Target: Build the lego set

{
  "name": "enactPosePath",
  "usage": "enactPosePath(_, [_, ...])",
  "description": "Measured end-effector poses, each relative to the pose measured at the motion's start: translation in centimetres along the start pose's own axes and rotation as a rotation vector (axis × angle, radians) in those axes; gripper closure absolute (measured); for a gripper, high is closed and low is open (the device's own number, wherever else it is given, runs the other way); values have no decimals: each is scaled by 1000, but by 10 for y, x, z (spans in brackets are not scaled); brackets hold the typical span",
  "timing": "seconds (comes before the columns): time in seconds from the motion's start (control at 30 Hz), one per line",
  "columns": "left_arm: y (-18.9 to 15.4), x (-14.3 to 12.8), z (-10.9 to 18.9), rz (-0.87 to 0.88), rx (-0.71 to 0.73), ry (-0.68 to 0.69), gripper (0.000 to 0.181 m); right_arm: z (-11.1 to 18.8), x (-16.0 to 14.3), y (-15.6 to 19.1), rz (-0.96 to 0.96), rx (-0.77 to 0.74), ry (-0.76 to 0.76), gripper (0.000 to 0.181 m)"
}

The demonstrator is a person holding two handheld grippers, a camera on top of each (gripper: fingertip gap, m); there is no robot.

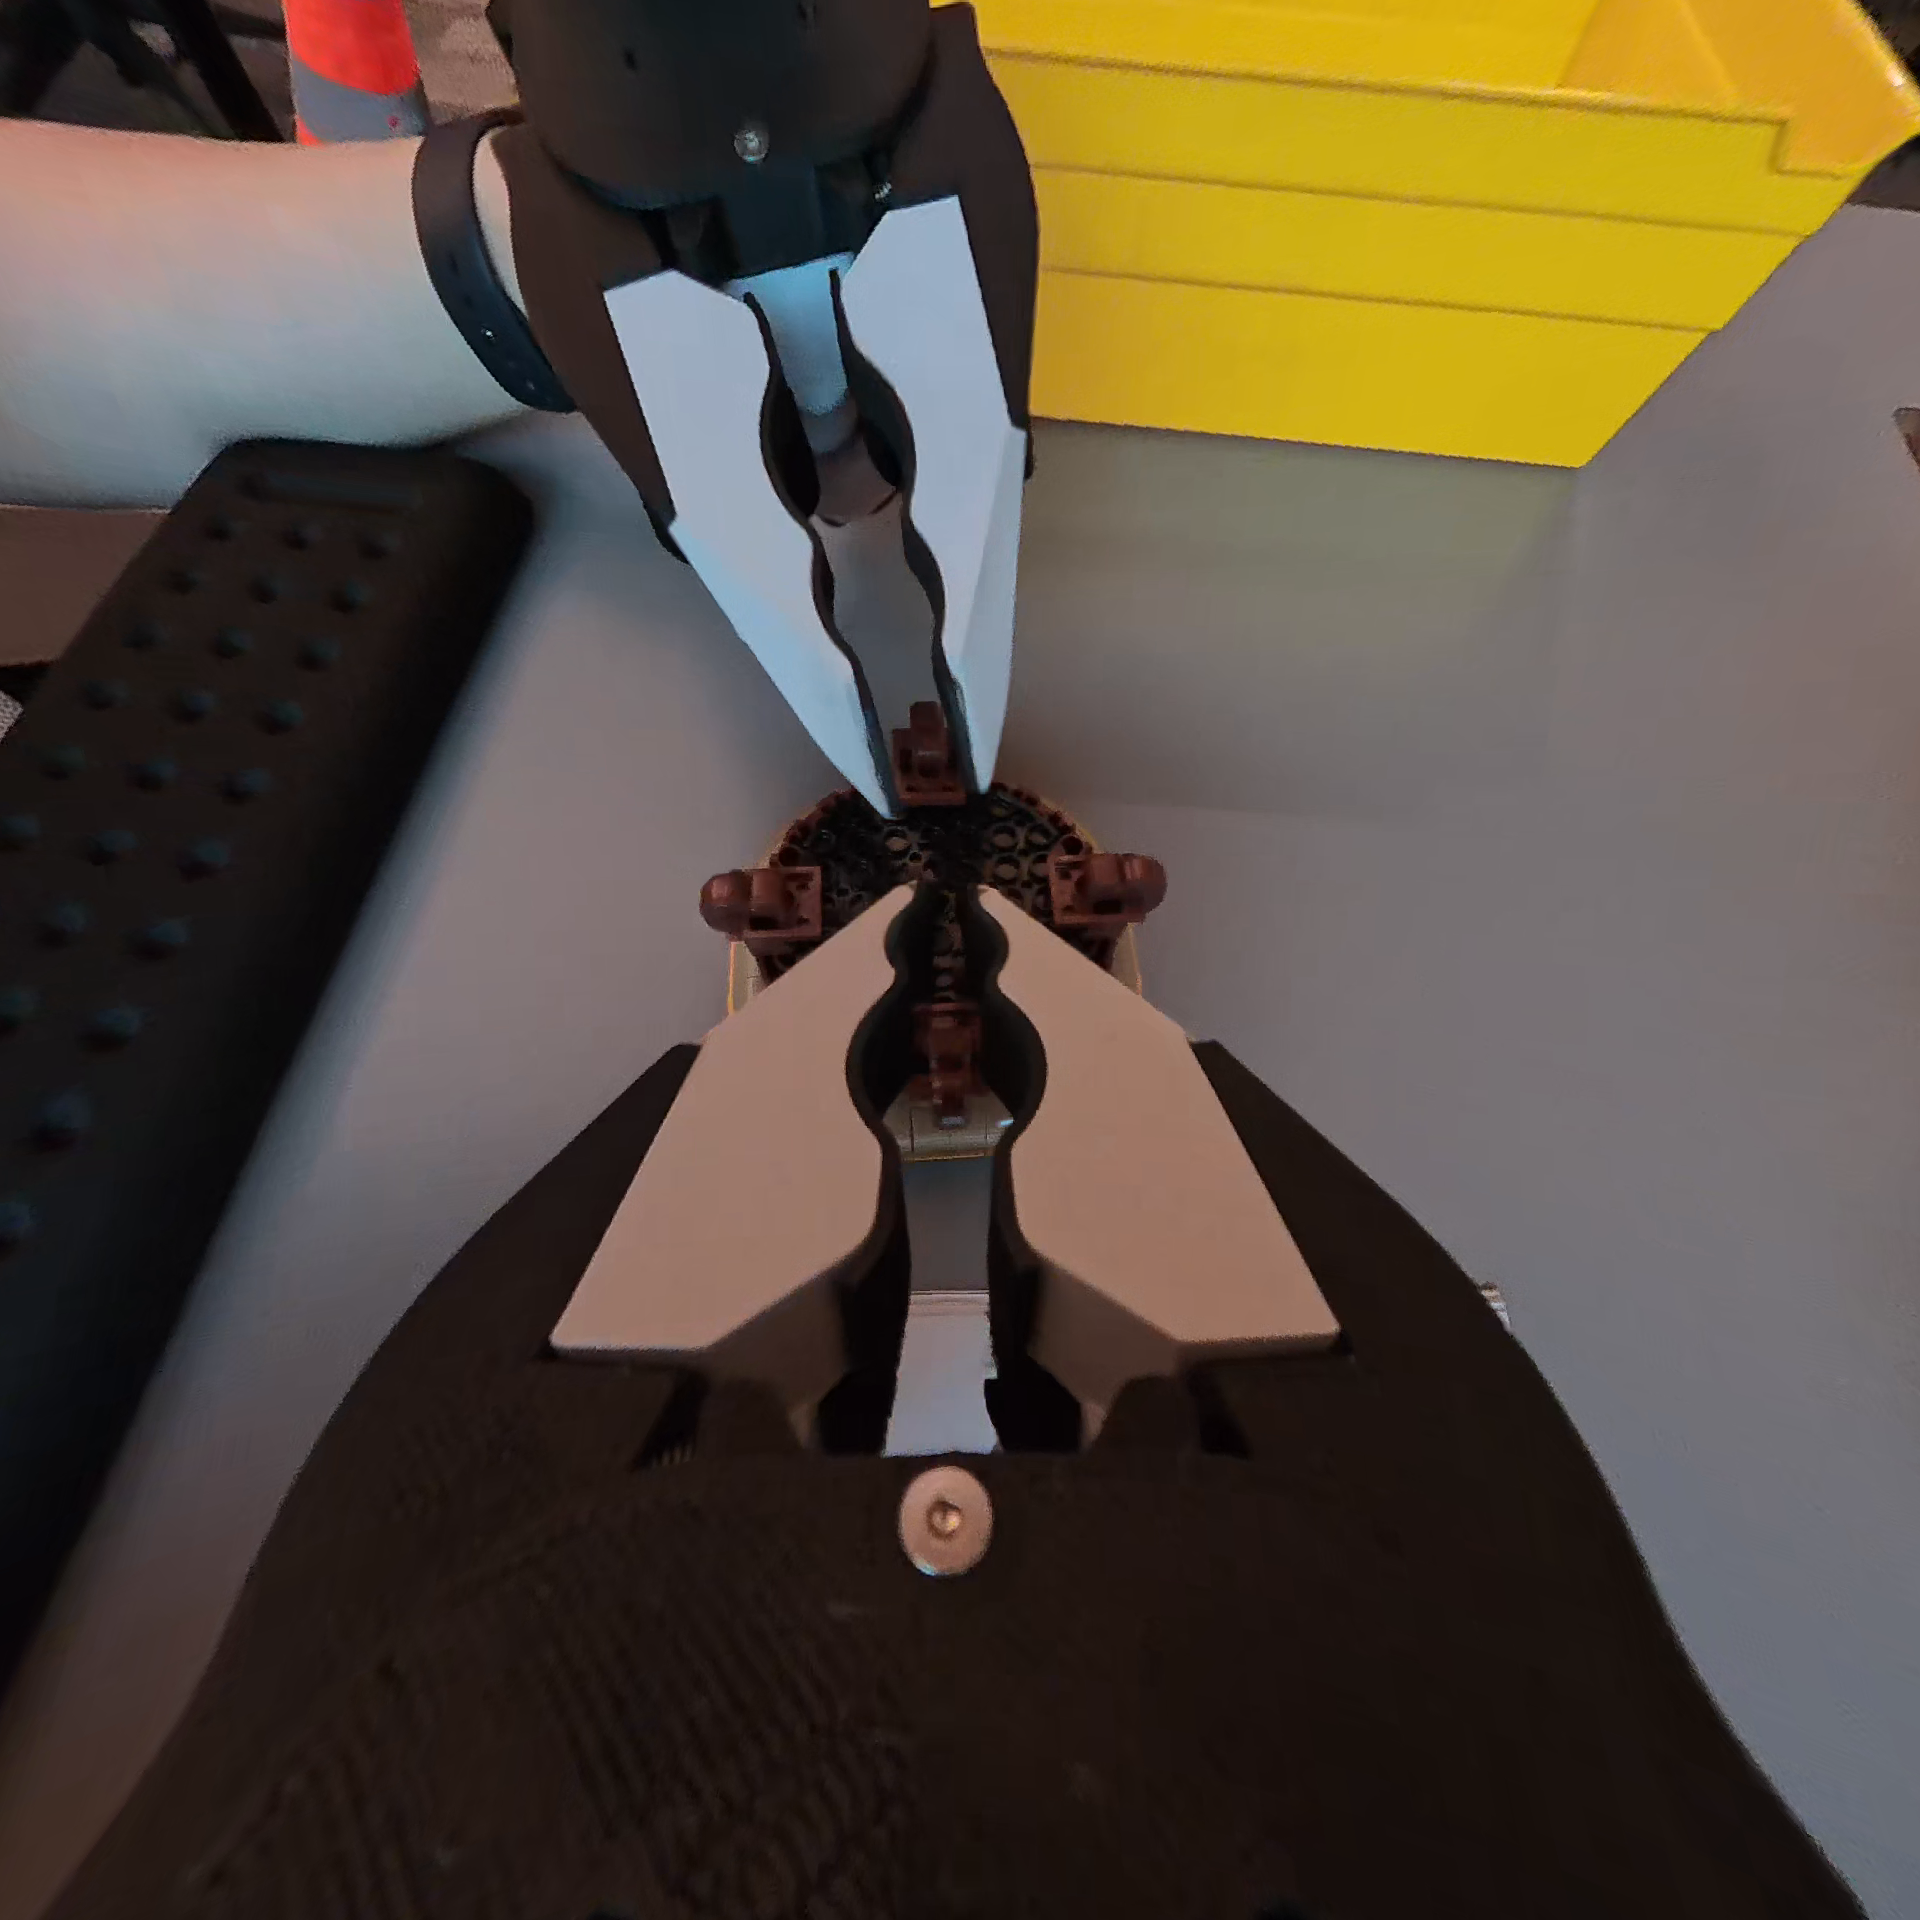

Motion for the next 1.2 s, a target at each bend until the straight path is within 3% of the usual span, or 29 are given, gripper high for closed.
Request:
enactPosePath(0.73, [-1,-9,-6,0,-9,86,165,-9,-5,3,41,2,75,174])
enactPosePath(1.03, [4,-1,12,68,54,-59,143,20,-5,7,82,-3,-109,136])
enactPosePath(1.2, [-2,-6,4,35,13,-19,144,16,-16,3,68,4,-102,142])
Point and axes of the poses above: each gripper's, where its closed fingertips meet, z back along the fingers, x out of its top, y = z × x across the jaws, the point moved 9 cm from there along z, back along the fingers, and after that the axes turned 8 degrees about -y, right-handed, at the moved point
